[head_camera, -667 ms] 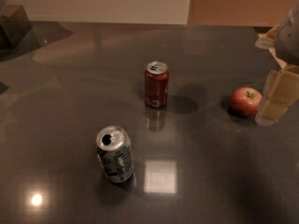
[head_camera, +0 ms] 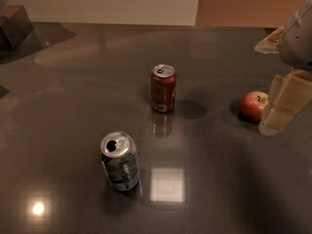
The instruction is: Knock 7up can over
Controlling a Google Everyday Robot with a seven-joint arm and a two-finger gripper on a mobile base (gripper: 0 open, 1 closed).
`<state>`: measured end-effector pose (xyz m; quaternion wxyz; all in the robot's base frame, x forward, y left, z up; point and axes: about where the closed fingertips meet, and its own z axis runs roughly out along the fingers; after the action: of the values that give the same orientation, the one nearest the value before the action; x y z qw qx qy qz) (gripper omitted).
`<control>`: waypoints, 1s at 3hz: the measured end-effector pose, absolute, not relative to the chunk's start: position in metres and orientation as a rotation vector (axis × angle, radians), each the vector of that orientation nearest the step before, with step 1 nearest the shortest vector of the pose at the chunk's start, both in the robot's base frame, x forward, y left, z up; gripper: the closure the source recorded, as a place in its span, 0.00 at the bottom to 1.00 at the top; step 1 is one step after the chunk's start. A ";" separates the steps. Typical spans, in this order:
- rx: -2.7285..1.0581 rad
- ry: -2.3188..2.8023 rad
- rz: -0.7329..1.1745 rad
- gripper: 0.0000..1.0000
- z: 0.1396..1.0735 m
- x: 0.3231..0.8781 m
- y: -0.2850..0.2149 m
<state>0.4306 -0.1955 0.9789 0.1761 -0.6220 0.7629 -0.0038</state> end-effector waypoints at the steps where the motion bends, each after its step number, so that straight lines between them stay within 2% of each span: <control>1: -1.816 2.039 0.154 0.00 0.977 0.411 -0.152; 3: -1.844 1.813 0.405 0.00 0.963 0.366 -0.062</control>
Offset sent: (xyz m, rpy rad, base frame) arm -0.0788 0.1448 -0.0107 0.3814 0.0593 0.3157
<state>0.3655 -0.0620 0.9635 0.2592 -0.6803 0.6691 0.1493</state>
